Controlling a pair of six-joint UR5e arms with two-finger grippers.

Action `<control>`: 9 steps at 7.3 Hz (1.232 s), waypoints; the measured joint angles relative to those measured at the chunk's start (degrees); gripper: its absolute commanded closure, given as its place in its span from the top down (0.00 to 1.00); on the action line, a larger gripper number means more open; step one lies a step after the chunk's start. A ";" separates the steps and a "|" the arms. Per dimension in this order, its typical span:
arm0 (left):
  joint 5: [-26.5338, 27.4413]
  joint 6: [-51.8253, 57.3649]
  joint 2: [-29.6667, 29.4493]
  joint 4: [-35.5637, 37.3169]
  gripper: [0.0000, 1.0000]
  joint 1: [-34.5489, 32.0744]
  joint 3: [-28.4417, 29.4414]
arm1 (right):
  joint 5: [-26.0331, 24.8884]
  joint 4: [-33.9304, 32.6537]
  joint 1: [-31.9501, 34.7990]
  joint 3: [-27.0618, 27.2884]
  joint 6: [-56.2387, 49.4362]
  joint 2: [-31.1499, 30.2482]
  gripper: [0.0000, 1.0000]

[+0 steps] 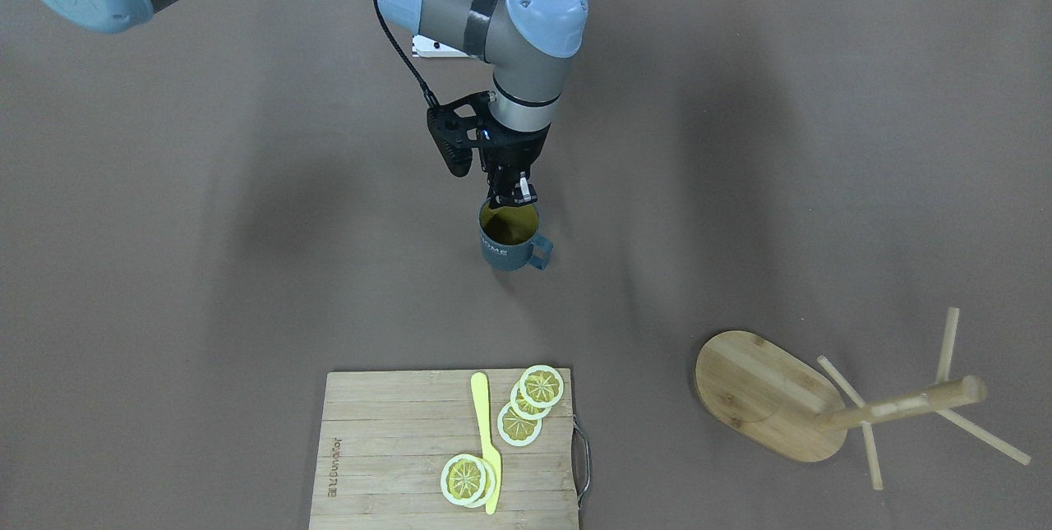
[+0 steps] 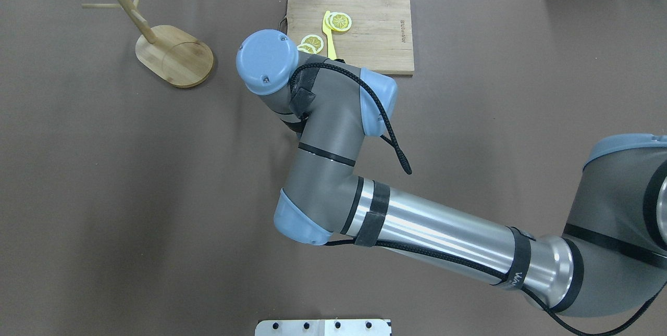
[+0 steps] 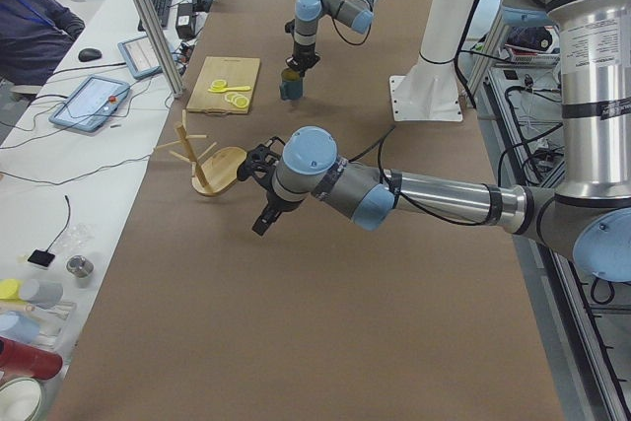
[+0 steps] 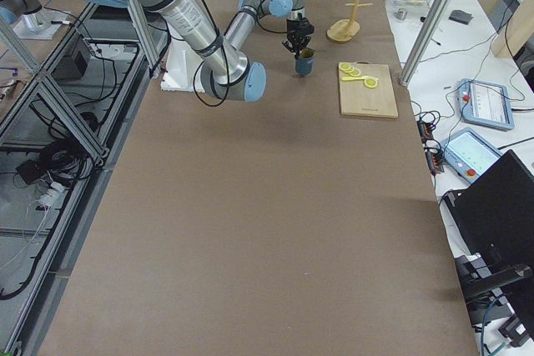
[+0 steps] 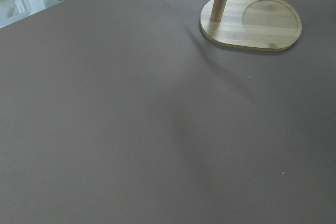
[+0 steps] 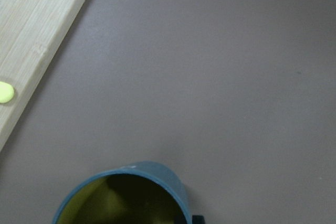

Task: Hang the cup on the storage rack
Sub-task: 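Lower the blue mug onto the table in front of the cutting board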

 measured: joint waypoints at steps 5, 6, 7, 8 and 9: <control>-0.07 0.07 0.18 -0.09 0.99 0.00 0.09 | -0.34 0.73 -0.69 -2.30 -1.55 0.75 0.42; -0.07 0.07 0.19 -0.10 0.99 0.00 0.09 | -0.60 0.99 -0.69 -2.53 -1.94 0.65 0.99; -0.07 0.07 0.19 -0.10 0.99 0.00 0.09 | -1.34 1.12 -0.69 -2.61 -2.23 0.61 1.00; -0.07 0.07 0.19 -0.10 0.99 0.00 0.09 | -2.15 1.15 -0.59 -2.41 -2.94 0.59 1.00; -0.07 0.07 0.18 -0.10 0.99 0.00 0.06 | -2.52 1.13 0.02 -1.83 -4.54 0.58 1.00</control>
